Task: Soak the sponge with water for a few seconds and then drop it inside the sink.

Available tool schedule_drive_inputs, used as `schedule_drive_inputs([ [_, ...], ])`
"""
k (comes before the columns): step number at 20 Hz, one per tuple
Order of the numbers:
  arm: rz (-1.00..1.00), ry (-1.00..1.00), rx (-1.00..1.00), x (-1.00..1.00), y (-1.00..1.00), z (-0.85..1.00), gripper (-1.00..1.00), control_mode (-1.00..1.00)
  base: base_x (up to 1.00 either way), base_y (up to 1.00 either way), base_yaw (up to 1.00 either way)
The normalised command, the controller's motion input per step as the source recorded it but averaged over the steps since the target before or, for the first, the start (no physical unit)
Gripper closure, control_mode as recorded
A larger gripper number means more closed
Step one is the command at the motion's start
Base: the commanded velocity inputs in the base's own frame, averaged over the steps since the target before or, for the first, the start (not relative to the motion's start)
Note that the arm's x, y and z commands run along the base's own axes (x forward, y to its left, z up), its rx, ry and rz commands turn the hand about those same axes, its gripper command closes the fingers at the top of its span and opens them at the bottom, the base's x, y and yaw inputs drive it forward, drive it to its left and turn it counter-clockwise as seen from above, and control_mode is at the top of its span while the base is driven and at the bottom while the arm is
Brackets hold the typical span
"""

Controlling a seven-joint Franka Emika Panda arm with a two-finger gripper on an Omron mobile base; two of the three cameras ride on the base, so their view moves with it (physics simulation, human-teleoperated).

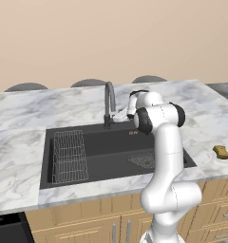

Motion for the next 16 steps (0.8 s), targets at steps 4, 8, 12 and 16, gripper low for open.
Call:
schedule_drive_inputs([
  [4,-0.01,0.00,0.00,0.35,0.00,-0.24,-1.00,-1.00,0.00,0.00,0.00],
  [8,-0.09,0.01,0.00,0.15,-0.05,-0.28,-1.00,-1.00,0.00,0.00,0.00],
  [12,-0.16,0.07,0.00,0.00,-0.04,-0.38,-1.00,-1.00,0.00,0.00,0.00],
  [16,-0.16,0.10,0.00,0.00,-0.17,-0.51,-1.00,-1.00,0.00,0.00,0.00],
])
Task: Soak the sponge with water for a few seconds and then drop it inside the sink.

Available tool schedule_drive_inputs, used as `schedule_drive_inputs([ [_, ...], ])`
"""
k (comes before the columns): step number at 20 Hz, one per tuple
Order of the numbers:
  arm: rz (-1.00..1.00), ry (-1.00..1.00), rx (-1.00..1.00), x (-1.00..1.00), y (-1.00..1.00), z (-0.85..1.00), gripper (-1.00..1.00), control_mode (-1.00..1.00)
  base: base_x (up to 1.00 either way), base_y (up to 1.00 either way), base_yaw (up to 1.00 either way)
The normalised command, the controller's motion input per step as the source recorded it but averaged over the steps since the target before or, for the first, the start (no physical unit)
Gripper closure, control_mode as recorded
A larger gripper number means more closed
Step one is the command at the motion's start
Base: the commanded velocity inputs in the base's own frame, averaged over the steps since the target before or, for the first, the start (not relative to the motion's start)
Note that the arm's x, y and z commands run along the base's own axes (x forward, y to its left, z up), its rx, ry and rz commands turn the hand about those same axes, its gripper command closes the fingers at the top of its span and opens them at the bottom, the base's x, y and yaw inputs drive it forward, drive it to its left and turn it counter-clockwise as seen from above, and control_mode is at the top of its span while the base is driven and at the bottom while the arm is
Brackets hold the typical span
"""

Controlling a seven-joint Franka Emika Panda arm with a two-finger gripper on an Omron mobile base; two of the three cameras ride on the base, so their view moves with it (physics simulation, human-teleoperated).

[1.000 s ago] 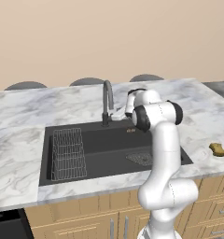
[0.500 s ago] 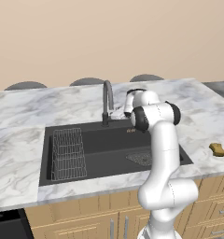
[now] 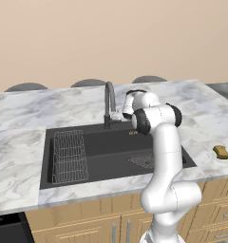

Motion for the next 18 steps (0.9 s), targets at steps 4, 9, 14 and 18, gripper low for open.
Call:
schedule_drive_inputs([
  [4,-0.11,0.00,0.00,0.00,-0.27,-0.50,-1.00,-1.00,0.00,0.00,0.00],
  [9,-0.06,0.00,0.00,0.00,-0.44,-0.47,-1.00,-1.00,0.00,0.00,0.00],
  [14,-0.02,0.00,0.00,0.00,-0.46,-0.45,-1.00,-1.00,0.00,0.00,0.00],
  [18,-0.01,0.07,0.00,0.00,-0.41,-0.47,-1.00,-1.00,0.00,0.00,0.00],
])
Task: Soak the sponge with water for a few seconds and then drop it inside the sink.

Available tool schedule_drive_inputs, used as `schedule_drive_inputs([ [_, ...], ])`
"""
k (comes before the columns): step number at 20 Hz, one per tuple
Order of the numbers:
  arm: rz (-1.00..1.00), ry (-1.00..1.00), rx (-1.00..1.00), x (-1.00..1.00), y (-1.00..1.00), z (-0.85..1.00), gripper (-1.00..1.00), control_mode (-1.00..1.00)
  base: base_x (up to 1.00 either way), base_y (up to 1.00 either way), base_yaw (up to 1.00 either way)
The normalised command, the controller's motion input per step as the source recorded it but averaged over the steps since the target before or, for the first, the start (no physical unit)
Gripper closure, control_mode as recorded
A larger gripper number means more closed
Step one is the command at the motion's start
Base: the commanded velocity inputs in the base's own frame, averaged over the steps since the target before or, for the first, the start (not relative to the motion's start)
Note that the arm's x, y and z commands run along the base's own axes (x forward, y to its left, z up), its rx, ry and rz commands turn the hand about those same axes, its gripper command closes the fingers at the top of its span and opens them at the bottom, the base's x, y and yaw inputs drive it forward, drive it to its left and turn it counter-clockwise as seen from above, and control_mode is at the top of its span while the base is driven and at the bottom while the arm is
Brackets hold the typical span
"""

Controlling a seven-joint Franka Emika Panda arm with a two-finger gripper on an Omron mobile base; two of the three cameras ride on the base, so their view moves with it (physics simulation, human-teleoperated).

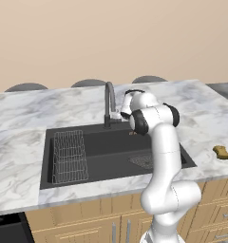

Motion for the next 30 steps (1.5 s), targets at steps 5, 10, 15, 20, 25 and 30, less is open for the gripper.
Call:
schedule_drive_inputs([
  [5,-0.01,0.12,-0.01,0.00,-0.41,-0.48,-1.00,-1.00,0.00,0.00,0.00],
  [10,0.00,0.10,-0.02,0.07,-0.52,-0.45,-1.00,-1.00,0.00,0.00,0.00],
  [15,0.00,0.02,0.00,0.05,-0.34,-0.44,-1.00,-1.00,0.00,0.00,0.00],
  [20,-0.01,-0.02,-0.06,0.23,-0.27,-0.28,-1.00,-1.00,0.00,0.00,0.00],
  [25,0.01,0.00,0.00,0.30,-0.70,-0.11,-1.00,-1.00,0.00,0.00,0.00],
  [30,0.00,0.00,0.00,0.00,-0.51,-0.26,-1.00,-1.00,0.00,0.00,0.00],
])
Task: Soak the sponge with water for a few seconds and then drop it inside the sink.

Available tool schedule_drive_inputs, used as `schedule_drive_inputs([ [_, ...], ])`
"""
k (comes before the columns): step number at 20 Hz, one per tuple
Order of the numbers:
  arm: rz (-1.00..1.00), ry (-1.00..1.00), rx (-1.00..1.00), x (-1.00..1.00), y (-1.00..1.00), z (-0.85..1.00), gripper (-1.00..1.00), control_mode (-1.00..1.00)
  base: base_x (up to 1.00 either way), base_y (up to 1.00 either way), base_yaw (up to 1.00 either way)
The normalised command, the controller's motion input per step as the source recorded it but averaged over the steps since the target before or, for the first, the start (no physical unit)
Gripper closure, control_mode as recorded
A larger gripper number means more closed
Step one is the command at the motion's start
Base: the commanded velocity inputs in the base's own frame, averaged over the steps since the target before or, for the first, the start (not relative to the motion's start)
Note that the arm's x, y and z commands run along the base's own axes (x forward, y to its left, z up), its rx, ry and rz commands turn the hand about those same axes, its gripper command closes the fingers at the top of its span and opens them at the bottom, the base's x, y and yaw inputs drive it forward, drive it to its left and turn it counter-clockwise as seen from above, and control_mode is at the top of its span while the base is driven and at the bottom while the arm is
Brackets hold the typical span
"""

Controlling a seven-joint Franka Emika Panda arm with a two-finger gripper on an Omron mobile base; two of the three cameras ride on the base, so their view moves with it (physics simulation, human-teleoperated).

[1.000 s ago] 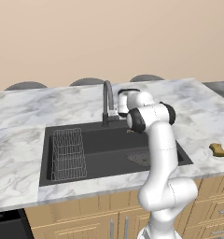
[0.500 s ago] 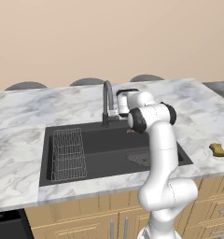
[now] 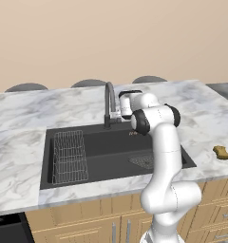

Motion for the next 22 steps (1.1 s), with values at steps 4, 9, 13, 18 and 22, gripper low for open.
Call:
schedule_drive_inputs([
  [4,-0.05,0.08,-0.04,-0.03,-0.37,-0.48,-1.00,-1.00,0.00,0.00,0.00],
  [9,-0.08,0.13,-0.07,0.00,-0.52,-0.51,-1.00,-1.00,0.00,0.00,0.00],
  [13,-0.08,0.08,-0.04,0.00,-0.68,-0.49,-1.00,-1.00,0.00,0.00,0.00],
  [18,-0.06,0.02,0.00,0.00,-0.88,-0.45,-1.00,-1.00,0.00,0.00,0.00],
  [22,-0.03,0.00,0.00,0.00,-1.00,-0.37,-1.00,-1.00,0.00,0.00,0.00],
])
